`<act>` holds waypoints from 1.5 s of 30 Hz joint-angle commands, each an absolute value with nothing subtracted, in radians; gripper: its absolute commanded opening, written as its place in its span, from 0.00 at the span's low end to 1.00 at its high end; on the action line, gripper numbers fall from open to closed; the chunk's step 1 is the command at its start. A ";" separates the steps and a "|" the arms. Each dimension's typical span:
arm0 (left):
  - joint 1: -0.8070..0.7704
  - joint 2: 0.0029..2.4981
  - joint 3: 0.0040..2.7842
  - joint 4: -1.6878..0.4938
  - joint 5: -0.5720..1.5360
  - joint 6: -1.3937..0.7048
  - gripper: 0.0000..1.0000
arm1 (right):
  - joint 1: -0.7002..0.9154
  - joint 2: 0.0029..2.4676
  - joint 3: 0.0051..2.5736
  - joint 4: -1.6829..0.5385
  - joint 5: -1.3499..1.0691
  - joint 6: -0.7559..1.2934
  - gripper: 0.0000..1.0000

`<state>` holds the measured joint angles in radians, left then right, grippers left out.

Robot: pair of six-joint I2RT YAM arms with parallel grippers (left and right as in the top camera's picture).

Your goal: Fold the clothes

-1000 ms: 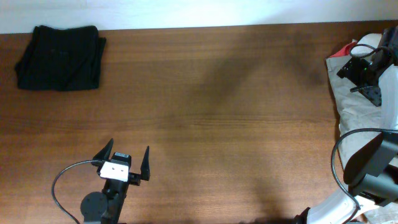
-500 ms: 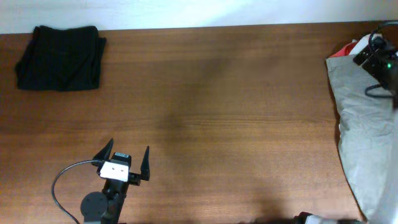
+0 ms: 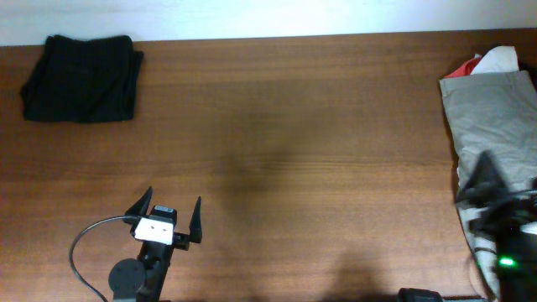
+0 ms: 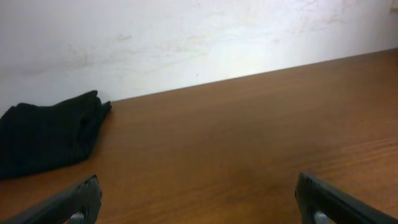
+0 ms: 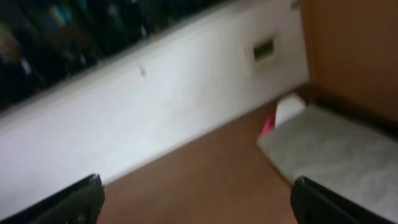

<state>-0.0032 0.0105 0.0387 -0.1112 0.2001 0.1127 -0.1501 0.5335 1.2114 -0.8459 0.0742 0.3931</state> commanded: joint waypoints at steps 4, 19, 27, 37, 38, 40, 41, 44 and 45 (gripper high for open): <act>0.004 0.005 0.031 -0.112 0.194 0.126 0.99 | -0.062 0.169 0.503 -0.422 -0.016 0.400 0.99; 0.004 0.005 0.031 -0.112 0.194 0.126 0.99 | 0.033 0.003 0.006 -0.040 -0.034 0.209 0.99; 0.004 0.005 0.031 -0.112 0.194 0.126 0.99 | 0.034 0.004 0.006 -0.075 -0.041 0.162 0.99; 0.004 0.005 0.031 -0.112 0.194 0.126 0.99 | 0.034 0.004 0.006 -0.075 -0.041 0.161 0.99; 0.004 0.005 0.031 -0.112 0.194 0.126 0.99 | 0.034 0.004 0.006 -0.075 -0.041 0.162 0.99; 0.004 0.005 0.031 -0.112 0.194 0.126 0.99 | 0.034 0.004 0.006 -0.075 -0.041 0.162 0.99; 0.004 0.005 0.031 -0.112 0.194 0.126 0.99 | 0.034 0.004 0.006 -0.075 -0.041 0.162 0.99; 0.004 0.005 0.031 -0.112 0.194 0.126 0.99 | 0.034 0.004 0.006 -0.075 -0.041 0.162 0.99; 0.004 0.005 0.031 -0.112 0.194 0.126 0.99 | 0.034 0.004 0.006 -0.075 -0.041 0.162 0.99</act>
<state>-0.0032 0.0093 0.0364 -0.1116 0.2005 0.1127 0.0227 0.0139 0.0128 -0.0734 -0.0280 0.1722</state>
